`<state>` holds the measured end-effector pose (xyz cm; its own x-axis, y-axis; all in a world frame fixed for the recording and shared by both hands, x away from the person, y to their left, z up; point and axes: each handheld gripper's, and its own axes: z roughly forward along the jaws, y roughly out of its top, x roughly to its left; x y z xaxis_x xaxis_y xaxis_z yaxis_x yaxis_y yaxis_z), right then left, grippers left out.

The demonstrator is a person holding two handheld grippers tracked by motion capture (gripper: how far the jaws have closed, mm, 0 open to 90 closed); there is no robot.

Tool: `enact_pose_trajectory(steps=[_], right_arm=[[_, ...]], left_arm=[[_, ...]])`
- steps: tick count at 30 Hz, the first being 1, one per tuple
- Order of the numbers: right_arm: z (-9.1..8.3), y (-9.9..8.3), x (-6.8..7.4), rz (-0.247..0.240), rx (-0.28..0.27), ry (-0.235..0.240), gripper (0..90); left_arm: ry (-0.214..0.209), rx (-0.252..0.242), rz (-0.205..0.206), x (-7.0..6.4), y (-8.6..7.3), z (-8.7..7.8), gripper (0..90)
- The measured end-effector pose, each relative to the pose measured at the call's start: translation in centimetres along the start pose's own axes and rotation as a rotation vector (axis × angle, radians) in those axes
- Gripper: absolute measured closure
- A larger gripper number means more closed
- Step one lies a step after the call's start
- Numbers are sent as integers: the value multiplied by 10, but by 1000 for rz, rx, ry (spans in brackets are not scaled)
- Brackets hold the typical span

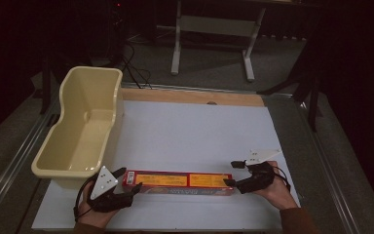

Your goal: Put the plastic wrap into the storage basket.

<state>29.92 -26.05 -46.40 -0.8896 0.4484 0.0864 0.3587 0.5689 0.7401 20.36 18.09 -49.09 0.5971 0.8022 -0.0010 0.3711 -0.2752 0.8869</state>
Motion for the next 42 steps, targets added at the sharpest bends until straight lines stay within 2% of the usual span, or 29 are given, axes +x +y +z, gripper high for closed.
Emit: enact_pose_trajectory(steps=[2,4,5,7,12,15,16,17,19,21,24,27,30,32,33,34,35,42], right_arm=[[10,2,0,-11,30,28,239],[13,2,-1,-17,39,33,232],[20,2,-1,-38,78,38,231],[26,2,-1,-59,106,56,227],[35,0,-4,-69,130,100,215],[43,-2,-3,-88,153,159,189],[43,-2,-3,-88,153,159,189],[48,-3,-2,-101,179,161,194],[48,-3,-2,-101,179,161,194],[46,-3,-2,-106,187,161,250],[41,-4,2,-122,221,202,311],[39,-6,12,-169,261,193,297],[44,-6,17,-192,288,164,252],[48,-6,18,-198,305,163,252],[57,-7,19,-212,337,159,302],[58,-7,18,-220,346,141,331],[56,-8,15,-206,337,163,351],[51,-12,15,-187,339,152,361]], left_arm=[[-1,1,0,0,0,0,266],[-2,1,0,0,0,0,267],[-4,0,-2,0,0,0,269],[-7,0,-4,0,0,0,269],[-10,-1,-3,0,0,0,272],[-11,0,-2,-1,0,1,275],[-13,1,-1,-1,0,1,275],[-13,1,-1,-1,0,1,275],[-13,0,1,-1,0,1,276],[-16,-2,4,-2,0,0,278],[-17,-2,5,-2,0,0,284],[-18,-6,5,-2,0,0,286],[-19,-4,10,-3,0,1,286],[-19,-6,10,-3,1,1,286],[-18,-5,11,-3,0,0,286],[-18,-4,9,-2,0,0,287],[-18,-4,7,-2,0,0,288],[-11,-12,3,-1,0,-2,292]])
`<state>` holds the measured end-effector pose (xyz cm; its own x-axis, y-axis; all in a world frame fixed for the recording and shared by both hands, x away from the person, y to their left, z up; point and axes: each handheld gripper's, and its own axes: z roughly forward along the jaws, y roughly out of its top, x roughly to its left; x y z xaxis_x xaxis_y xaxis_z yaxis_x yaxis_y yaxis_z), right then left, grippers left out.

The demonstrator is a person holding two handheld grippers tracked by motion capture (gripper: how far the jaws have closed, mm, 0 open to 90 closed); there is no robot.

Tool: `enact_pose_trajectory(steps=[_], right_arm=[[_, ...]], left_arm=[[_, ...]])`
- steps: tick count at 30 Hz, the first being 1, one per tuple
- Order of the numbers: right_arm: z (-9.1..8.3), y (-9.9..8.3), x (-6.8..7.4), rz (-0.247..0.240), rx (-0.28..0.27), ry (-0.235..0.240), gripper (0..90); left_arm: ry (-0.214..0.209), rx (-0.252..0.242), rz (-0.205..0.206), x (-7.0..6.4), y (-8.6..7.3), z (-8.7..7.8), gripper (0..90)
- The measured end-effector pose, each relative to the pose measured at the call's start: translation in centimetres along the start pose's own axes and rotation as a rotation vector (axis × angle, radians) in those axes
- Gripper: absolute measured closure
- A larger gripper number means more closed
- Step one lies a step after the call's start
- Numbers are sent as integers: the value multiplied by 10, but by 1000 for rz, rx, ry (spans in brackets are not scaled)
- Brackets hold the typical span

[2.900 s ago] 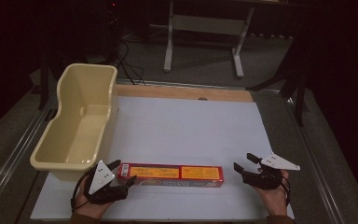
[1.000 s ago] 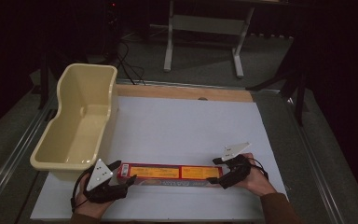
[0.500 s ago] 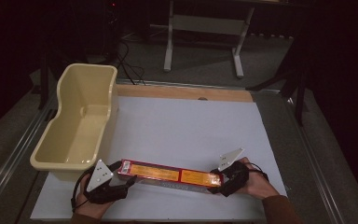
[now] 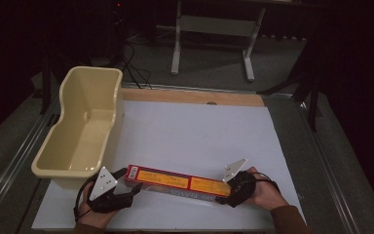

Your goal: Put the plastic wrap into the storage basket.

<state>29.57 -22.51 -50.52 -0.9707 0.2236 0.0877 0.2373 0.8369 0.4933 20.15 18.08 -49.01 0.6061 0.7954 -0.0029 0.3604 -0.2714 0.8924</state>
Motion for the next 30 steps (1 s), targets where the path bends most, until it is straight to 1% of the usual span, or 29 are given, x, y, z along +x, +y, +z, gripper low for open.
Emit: enact_pose_trajectory(steps=[2,4,5,6,7,10,11,12,13,15,16,18,20,24,26,27,28,30], right_arm=[[-3,-5,0,6,-1,-9,362],[-8,-13,1,24,-2,-22,361],[-13,-23,-1,51,-13,-33,359],[-13,-23,-1,51,-13,-33,359],[-16,-28,-1,61,-19,-36,358],[-27,-48,-2,116,-34,-67,358],[-34,-60,0,146,-41,-89,358],[-34,-60,0,146,-41,-89,358],[-37,-65,0,156,-47,-99,358],[-45,-83,2,204,-75,-127,358],[-49,-90,4,219,-88,-141,359],[-54,-101,8,244,-97,-159,360],[-59,-110,12,268,-107,-169,364],[-67,-123,21,296,-107,-183,366],[-67,-126,25,310,-112,-198,340],[-67,-126,25,310,-112,-198,340],[-66,-126,25,345,-111,-201,278],[-67,-125,23,347,-108,-200,243]], left_arm=[[0,-2,0,0,0,0,294],[2,1,-1,0,0,1,295],[2,3,-1,0,0,1,295],[2,4,-1,0,0,1,295],[4,6,-2,0,0,1,295],[7,8,0,0,0,2,295],[8,8,-1,0,-1,2,295],[8,11,0,0,-1,3,295],[7,15,1,0,-1,3,295],[8,16,2,-1,-1,4,295],[8,16,3,-1,-1,4,295],[8,15,2,0,-1,4,295],[9,16,-2,0,-1,4,295],[9,17,-4,0,-1,4,296],[9,17,-5,0,-2,5,296],[9,17,-5,0,-2,5,296],[10,22,-9,0,-2,6,296],[11,24,-9,1,-2,6,296]])
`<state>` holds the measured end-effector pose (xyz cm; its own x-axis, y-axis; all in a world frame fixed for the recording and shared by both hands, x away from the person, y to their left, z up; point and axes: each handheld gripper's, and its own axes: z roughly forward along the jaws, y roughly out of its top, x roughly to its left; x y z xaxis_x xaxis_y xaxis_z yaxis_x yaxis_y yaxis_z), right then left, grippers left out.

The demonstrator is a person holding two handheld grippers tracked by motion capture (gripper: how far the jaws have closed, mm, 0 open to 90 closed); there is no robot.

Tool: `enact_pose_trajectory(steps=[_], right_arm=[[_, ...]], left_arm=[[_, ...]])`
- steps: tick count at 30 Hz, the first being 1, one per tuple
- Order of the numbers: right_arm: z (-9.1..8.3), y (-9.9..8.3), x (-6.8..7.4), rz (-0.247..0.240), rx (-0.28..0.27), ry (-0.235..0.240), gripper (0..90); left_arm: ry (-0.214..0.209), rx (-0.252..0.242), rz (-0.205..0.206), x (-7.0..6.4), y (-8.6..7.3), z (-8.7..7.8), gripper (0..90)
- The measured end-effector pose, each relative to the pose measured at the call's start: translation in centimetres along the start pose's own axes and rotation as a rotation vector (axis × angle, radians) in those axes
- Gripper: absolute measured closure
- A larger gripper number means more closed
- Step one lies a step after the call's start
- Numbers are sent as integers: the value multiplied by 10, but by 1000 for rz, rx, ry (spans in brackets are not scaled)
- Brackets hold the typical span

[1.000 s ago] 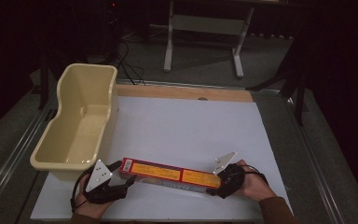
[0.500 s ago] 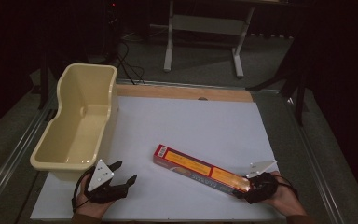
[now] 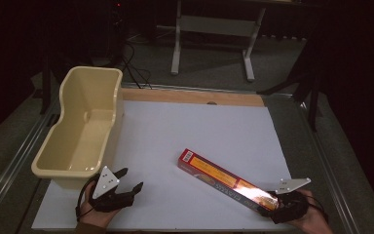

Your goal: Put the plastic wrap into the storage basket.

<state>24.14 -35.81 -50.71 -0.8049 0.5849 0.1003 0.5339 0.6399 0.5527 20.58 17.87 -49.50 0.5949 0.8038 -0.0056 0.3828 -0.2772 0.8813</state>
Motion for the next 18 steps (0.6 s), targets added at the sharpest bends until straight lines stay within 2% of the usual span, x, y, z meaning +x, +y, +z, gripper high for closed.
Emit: enact_pose_trajectory(steps=[3,6,10,13,18], right_arm=[[-3,5,0,-12,-3,8,230],[-12,14,-2,-18,-51,-2,197],[-18,33,-1,-45,-106,18,197],[-17,52,2,-71,-106,31,182],[-3,92,9,-130,-75,44,140]], left_arm=[[1,-1,-8,2,0,1,295],[6,10,-12,3,-1,2,293],[5,8,-12,2,-1,2,293],[6,13,-4,1,0,4,294],[10,17,6,-1,1,4,298]])
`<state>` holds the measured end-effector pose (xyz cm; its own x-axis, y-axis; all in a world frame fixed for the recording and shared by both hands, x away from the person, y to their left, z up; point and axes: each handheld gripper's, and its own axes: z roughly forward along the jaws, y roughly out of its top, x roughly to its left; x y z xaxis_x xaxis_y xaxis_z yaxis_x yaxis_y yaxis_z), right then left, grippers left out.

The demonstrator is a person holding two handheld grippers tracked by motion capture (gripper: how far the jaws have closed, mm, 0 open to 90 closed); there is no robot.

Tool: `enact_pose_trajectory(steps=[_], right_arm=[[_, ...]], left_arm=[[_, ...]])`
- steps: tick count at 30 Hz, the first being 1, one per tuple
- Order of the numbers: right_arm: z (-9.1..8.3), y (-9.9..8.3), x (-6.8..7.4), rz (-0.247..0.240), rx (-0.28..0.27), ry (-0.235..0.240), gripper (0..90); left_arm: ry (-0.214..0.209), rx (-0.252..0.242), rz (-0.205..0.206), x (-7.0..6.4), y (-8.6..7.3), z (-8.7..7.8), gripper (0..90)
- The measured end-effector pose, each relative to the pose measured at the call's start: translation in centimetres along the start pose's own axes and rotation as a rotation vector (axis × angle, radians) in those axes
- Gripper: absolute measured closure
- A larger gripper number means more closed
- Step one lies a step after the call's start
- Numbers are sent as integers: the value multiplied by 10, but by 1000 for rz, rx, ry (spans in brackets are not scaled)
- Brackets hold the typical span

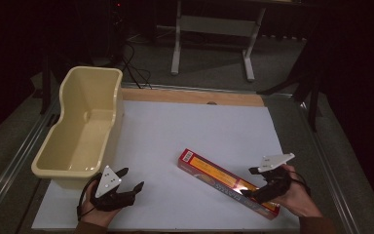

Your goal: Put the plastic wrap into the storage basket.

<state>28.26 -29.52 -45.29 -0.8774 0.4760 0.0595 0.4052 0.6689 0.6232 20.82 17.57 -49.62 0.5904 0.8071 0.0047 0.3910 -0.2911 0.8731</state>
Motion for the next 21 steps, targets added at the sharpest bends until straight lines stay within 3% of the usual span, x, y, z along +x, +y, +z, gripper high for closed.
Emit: enact_pose_trajectory(steps=[8,16,21], right_arm=[[40,45,8,-71,160,14,145],[74,59,7,-89,337,23,205],[86,63,1,-91,402,37,214]], left_arm=[[0,1,-2,0,0,0,298],[-4,4,6,-1,1,-1,298],[-5,2,7,-2,1,0,298]])
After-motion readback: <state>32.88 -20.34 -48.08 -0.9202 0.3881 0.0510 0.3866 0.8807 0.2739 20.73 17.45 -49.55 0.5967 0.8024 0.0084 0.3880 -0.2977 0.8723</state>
